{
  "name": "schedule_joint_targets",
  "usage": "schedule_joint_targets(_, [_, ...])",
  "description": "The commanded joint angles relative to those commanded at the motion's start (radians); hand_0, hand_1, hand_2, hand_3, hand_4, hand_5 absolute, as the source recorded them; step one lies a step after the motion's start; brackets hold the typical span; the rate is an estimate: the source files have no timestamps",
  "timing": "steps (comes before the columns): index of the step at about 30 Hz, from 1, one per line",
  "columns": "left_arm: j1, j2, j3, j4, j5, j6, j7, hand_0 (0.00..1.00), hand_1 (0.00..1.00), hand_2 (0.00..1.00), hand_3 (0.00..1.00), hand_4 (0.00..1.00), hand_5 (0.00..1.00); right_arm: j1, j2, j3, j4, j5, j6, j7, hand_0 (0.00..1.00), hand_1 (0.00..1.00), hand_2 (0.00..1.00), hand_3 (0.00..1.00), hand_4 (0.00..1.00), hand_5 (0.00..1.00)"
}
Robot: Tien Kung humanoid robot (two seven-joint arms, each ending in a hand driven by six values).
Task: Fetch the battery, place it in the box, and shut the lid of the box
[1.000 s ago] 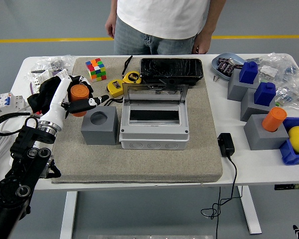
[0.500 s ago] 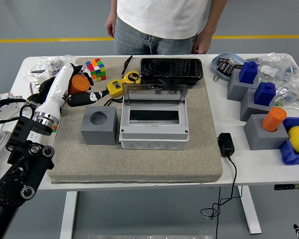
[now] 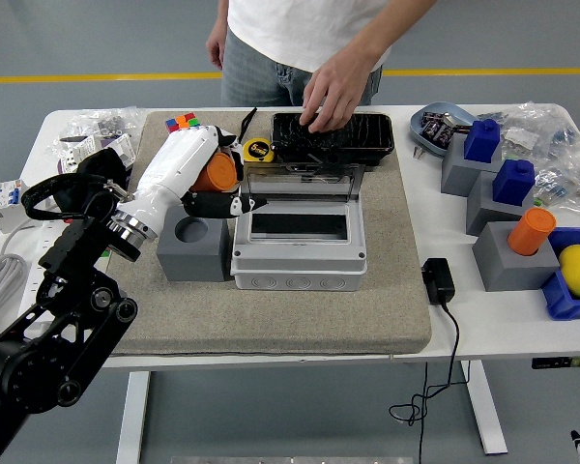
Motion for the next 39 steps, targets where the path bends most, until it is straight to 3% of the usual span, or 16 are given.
schedule_joint_targets(1, [-0.004,0.003,0.019,-0.004,-0.008,-0.004,0.004,0.036,0.002,0.002,0.002,0.981,0.403,0.0,-0.001,0.001,0.0,0.0,0.0,0.0,0.912,0.897,0.866,0.87,0.998,0.998])
schedule_joint_targets(11, [-0.044,0.005,0.135,-0.003,-0.047,-0.058,0.04,0.035,0.002,0.002,0.002,0.984,0.451,0.004,-0.004,-0.001,0.0,0.0,-0.001,0.002,0.913,0.897,0.865,0.87,0.998,0.998])
schedule_joint_targets(13, [-0.058,0.001,0.153,0.011,-0.061,-0.074,0.044,0.034,0.002,0.002,0.002,0.988,0.503,0.005,-0.004,0.001,0.0,-0.002,-0.002,0.002,0.912,0.897,0.865,0.87,0.998,0.998])
schedule_joint_targets(18, [-0.091,-0.011,0.19,0.056,-0.099,-0.086,0.042,0.034,0.002,0.002,0.002,0.988,0.503,0.007,-0.006,-0.001,0.0,-0.001,-0.002,0.002,0.912,0.897,0.865,0.87,0.998,0.998])
schedule_joint_targets(34, [-0.194,-0.098,0.314,0.244,-0.23,-0.063,0.008,0.035,0.002,0.002,0.002,0.982,0.571,0.01,-0.011,-0.022,0.0,0.006,-0.005,-0.001,0.913,0.897,0.865,0.869,0.998,0.998])
schedule_joint_targets(39, [-0.219,-0.123,0.321,0.297,-0.207,-0.05,-0.003,0.035,0.002,0.002,0.002,0.981,0.578,0.009,-0.011,-0.03,0.0,0.01,-0.007,-0.001,0.912,0.897,0.865,0.869,0.998,0.998])
